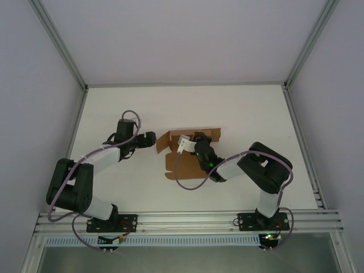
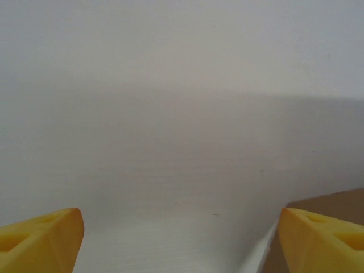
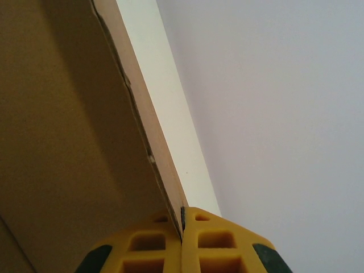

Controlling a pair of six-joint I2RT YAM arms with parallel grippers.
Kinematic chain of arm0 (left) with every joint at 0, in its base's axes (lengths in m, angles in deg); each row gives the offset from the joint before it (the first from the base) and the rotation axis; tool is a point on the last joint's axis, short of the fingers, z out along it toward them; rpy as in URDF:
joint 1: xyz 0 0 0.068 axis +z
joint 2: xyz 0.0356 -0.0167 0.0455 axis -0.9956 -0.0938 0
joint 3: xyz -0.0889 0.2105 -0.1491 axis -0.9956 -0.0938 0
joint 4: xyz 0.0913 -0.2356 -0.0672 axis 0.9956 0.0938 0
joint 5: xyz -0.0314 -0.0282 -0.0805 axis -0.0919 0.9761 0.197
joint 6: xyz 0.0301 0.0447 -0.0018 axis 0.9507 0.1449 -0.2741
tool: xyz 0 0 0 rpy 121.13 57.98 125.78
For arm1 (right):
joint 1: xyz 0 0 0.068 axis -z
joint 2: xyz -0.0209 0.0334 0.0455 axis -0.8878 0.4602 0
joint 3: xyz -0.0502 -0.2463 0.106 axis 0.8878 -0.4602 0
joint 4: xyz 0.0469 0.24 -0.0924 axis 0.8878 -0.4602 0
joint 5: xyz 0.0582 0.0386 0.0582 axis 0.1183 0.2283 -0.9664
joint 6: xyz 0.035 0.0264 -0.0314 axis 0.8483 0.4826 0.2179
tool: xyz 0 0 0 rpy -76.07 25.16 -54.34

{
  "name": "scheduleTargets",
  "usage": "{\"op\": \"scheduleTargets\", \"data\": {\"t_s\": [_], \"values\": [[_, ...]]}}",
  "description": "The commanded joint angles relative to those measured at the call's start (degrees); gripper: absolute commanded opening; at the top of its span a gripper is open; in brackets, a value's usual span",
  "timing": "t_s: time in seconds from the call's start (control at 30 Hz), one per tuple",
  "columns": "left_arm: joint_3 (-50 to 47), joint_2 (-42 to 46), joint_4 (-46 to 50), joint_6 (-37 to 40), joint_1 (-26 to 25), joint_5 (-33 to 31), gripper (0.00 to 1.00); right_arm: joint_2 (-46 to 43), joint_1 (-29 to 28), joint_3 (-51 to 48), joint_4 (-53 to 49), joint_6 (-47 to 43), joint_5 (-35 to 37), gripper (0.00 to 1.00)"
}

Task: Assemble paper box

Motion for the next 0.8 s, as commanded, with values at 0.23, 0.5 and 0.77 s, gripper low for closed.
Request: {"op": "scheduleTargets", "data": {"t_s": [0.23,0.5,0.77], "values": [[-2.79,-4.26,-15.15,0.42,-7.86,11.57,0.76,-0.39,0.16,0.66,-4.87,2.98,0.09,0.00],[-7.71,-4.97,-21.80,1.88,-11.69,6.06,0.69,-0.15,0.17,1.56,-7.59,4.39,0.03,0.00],[-5.65,-9.77,-26.31,5.04,-14.61,4.35,0.63,-0.42,0.19,2.09,-8.92,3.77,0.05,0.00]]}}
